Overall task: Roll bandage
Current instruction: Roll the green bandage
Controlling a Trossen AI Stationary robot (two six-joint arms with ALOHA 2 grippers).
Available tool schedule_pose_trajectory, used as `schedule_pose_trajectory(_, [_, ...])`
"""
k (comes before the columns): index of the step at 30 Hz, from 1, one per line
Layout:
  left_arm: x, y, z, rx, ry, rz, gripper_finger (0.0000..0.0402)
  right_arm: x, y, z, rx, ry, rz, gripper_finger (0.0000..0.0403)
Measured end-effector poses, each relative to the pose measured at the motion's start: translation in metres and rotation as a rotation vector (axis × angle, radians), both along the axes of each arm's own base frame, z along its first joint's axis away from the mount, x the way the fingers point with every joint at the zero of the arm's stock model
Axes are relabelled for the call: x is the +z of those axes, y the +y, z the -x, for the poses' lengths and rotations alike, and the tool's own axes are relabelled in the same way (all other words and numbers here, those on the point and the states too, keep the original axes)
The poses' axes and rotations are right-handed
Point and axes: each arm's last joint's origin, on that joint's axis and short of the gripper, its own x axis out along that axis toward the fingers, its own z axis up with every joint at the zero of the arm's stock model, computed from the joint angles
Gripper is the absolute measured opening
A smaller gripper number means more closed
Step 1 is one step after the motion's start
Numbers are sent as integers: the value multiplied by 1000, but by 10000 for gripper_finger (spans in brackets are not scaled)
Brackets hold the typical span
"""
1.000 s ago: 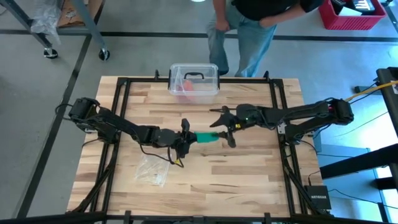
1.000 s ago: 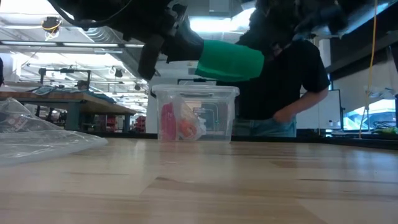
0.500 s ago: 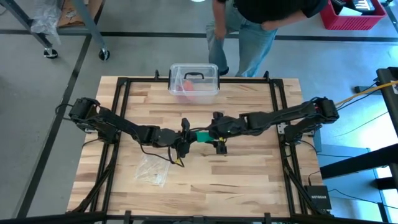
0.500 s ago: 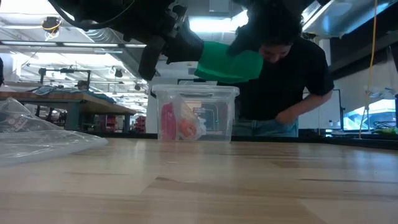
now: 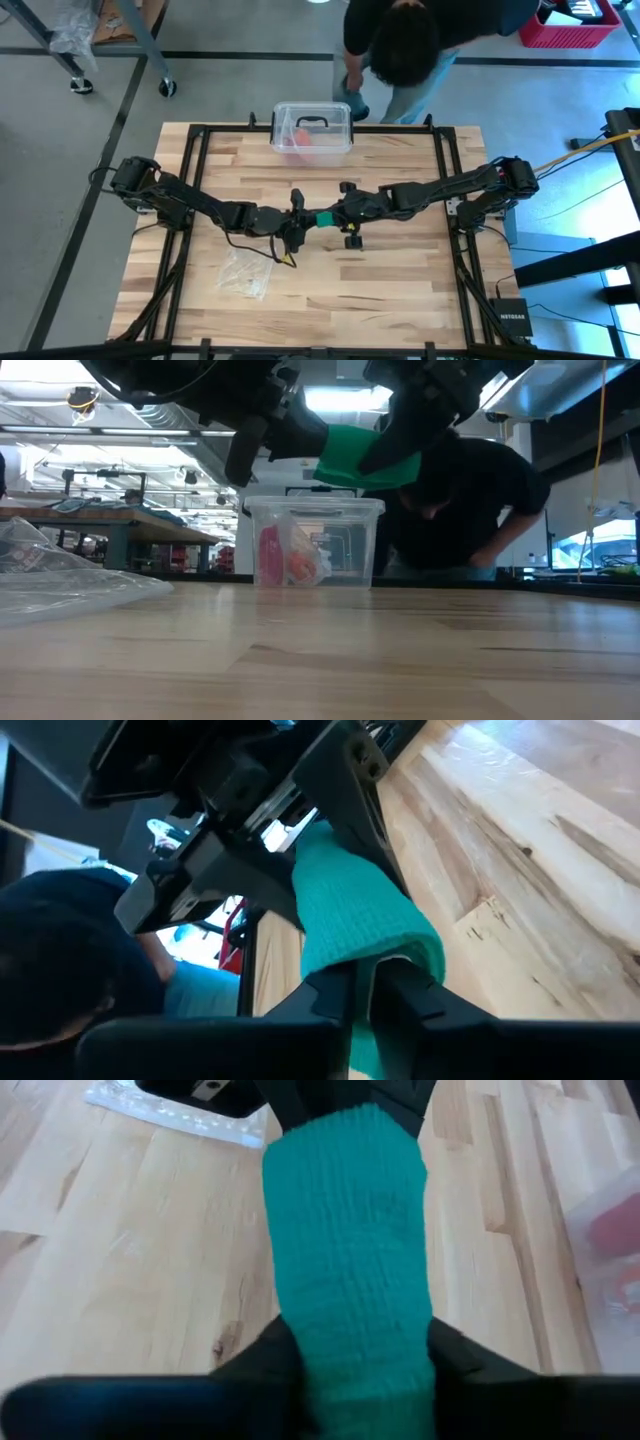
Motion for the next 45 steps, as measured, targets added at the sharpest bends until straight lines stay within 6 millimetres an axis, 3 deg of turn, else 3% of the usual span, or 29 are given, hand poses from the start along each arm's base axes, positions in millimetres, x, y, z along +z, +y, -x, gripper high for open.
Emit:
schedule_pose_trajectory(4, [1, -2, 1, 42, -16, 22, 54, 0, -1, 0, -20, 3, 22, 68])
schedule_pose_trajectory(10, [4, -14, 9, 128, -12, -20, 111, 2, -1, 2, -38, 5, 25, 70])
schedule_pose_trajectory(16, [21, -20, 22, 124, -39, 38, 125, 18, -3, 14, -87, -18, -20, 72])
schedule_pose_trajectory(21, [27, -6, 31, 121, -4, 195, 125, 35, 0, 24, 23, -58, -145, 72])
schedule_pose_trajectory(28, [14, 12, 18, 96, 24, 338, 125, 43, 8, 18, 231, -130, -337, 73])
schedule_pose_trajectory(31, [10, 7, 12, 37, -1, 359, 125, 36, 7, 12, 216, -129, -303, 74])
schedule_pose_trajectory(38, [14, -13, 11, -66, -49, 322, 125, 31, -3, 8, -12, -154, -62, 79])
schedule_pose_trajectory(45, [17, -15, 11, -63, -67, 308, 125, 24, -4, 8, -20, -102, -28, 80])
